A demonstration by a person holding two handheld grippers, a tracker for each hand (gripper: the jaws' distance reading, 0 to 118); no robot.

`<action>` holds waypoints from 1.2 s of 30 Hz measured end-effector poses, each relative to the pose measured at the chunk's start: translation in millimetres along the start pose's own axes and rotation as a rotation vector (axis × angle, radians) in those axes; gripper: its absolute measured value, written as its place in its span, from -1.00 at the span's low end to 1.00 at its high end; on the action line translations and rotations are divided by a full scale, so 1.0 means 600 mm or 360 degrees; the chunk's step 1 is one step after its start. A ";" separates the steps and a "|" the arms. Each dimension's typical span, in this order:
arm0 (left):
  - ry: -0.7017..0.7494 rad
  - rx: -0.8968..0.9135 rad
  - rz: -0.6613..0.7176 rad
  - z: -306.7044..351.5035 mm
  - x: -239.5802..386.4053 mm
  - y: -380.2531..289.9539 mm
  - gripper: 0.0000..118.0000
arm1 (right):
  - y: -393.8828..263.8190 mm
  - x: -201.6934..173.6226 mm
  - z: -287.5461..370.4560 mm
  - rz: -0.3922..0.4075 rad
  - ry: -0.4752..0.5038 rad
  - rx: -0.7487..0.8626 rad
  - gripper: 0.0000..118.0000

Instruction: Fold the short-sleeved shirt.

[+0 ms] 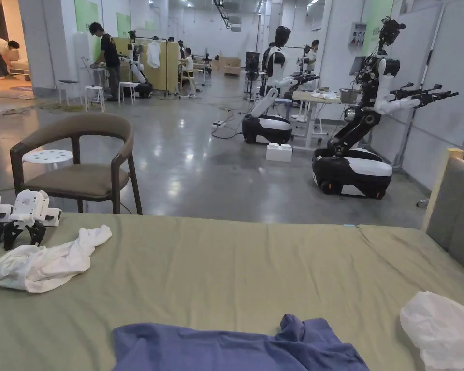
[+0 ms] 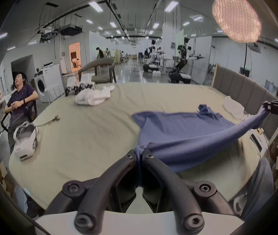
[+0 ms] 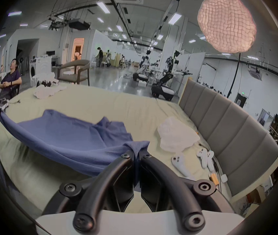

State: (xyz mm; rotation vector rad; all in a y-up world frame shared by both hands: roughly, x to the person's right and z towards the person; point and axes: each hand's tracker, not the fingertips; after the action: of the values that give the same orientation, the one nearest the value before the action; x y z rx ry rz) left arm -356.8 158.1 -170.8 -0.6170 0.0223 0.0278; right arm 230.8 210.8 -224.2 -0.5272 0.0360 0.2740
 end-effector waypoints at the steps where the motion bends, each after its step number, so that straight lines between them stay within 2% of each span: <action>1: -0.0005 -0.0068 -0.0015 -0.005 -0.001 -0.013 -0.99 | -0.016 -0.004 -0.001 0.0022 0.0006 -0.0065 -0.96; 6: -0.0010 -0.0284 -0.0034 -0.024 0.005 -0.067 -0.99 | -0.100 -0.026 -0.021 0.0100 0.0040 -0.0364 -0.96; 11: 0.0012 -0.0436 -0.0085 -0.027 0.032 -0.095 -0.99 | -0.168 -0.038 -0.041 0.0110 0.0084 -0.0608 -0.96; 15: 0.0037 -0.0451 -0.0113 -0.012 0.042 -0.100 -0.99 | -0.186 -0.033 -0.031 0.0030 0.0090 -0.0657 -0.96; 21: 0.0091 -0.0526 -0.0133 -0.011 0.050 -0.115 -0.99 | -0.188 -0.037 -0.025 0.0023 0.0068 -0.0704 -0.96; 28: 0.0063 -0.0769 -0.0002 -0.079 0.042 -0.153 -0.98 | -0.209 -0.063 -0.066 0.0066 0.0052 -0.0824 -0.91; 30: 0.0083 -0.0841 -0.0009 -0.094 0.041 -0.154 -0.85 | -0.213 -0.069 -0.076 0.0088 0.0032 -0.0843 -0.63; 32: 0.0097 -0.0844 0.0008 -0.101 0.043 -0.149 -0.62 | -0.209 -0.072 -0.079 0.0102 -0.0019 -0.0870 -0.03; 33: 0.0108 -0.0844 0.0024 -0.102 0.041 -0.146 -0.46 | -0.205 -0.072 -0.077 0.0099 -0.0044 -0.0865 0.06; 34: 0.0128 -0.0831 0.0041 -0.101 0.039 -0.142 -0.26 | -0.200 -0.070 -0.076 0.0076 -0.0056 -0.0848 0.06; 35: 0.0156 -0.0796 0.0053 -0.102 0.032 -0.141 0.01 | -0.190 -0.068 -0.071 0.0046 -0.0062 -0.0832 0.06; 36: 0.0160 -0.0761 0.0064 -0.100 0.030 -0.136 0.11 | -0.177 -0.066 -0.064 0.0012 -0.0075 -0.0801 0.07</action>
State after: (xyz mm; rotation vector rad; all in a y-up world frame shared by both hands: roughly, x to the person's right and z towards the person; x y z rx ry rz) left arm -336.9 57.3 -172.9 -1.0956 0.1279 0.0419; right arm 222.3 94.0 -201.0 -1.0205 -0.0795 0.3035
